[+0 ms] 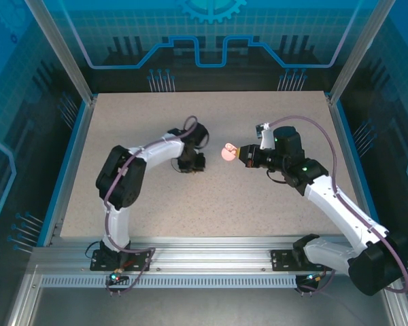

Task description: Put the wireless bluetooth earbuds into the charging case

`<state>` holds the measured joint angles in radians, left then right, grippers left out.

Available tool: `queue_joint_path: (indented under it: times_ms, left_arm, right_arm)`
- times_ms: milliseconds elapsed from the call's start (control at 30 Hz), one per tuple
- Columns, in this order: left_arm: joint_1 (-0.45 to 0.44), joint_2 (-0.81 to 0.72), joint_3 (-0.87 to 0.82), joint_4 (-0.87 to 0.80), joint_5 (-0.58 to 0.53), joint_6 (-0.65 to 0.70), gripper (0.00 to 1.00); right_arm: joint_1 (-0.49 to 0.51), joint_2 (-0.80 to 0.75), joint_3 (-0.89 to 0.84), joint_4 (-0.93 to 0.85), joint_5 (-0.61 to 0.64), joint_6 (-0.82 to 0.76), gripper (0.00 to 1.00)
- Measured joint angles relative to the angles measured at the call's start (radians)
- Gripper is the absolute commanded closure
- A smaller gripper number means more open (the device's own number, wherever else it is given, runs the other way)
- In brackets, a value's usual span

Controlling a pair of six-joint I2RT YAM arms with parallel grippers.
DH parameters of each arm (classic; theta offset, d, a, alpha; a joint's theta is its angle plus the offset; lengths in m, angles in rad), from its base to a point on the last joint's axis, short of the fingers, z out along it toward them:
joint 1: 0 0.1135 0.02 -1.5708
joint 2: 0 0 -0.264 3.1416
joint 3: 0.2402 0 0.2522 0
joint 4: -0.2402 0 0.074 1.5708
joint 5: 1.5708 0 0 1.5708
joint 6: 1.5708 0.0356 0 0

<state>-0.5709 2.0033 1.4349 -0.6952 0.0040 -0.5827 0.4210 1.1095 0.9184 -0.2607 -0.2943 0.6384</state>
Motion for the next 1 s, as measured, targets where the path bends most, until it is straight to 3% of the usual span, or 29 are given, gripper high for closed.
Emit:
queue_joint_path:
  times_ms: [167, 367, 633, 767, 1000]
  left_arm:
    - [-0.142, 0.0, -0.025, 0.059, -0.063, -0.113, 0.77]
    - [-0.169, 0.0, -0.025, 0.103, -0.126, -0.181, 0.62]
    - [-0.17, 0.001, -0.024, 0.117, -0.182, -0.207, 0.31]
    - [-0.154, 0.0, -0.02, 0.116, -0.211, -0.196, 0.01]
    - [-0.06, -0.063, -0.016, 0.115, -0.24, -0.143, 0.01]
  right_arm:
    - [0.0, 0.0, 0.0, 0.0, 0.004, -0.008, 1.0]
    - [0.0, 0.0, 0.0, -0.005, 0.013, -0.012, 1.0]
    - [-0.001, -0.04, -0.003, -0.029, 0.049, -0.015, 1.0]
    - [-0.003, -0.074, -0.003, -0.041, 0.061, -0.015, 1.0]
    - [-0.014, -0.112, -0.003, -0.069, 0.086, -0.014, 1.0]
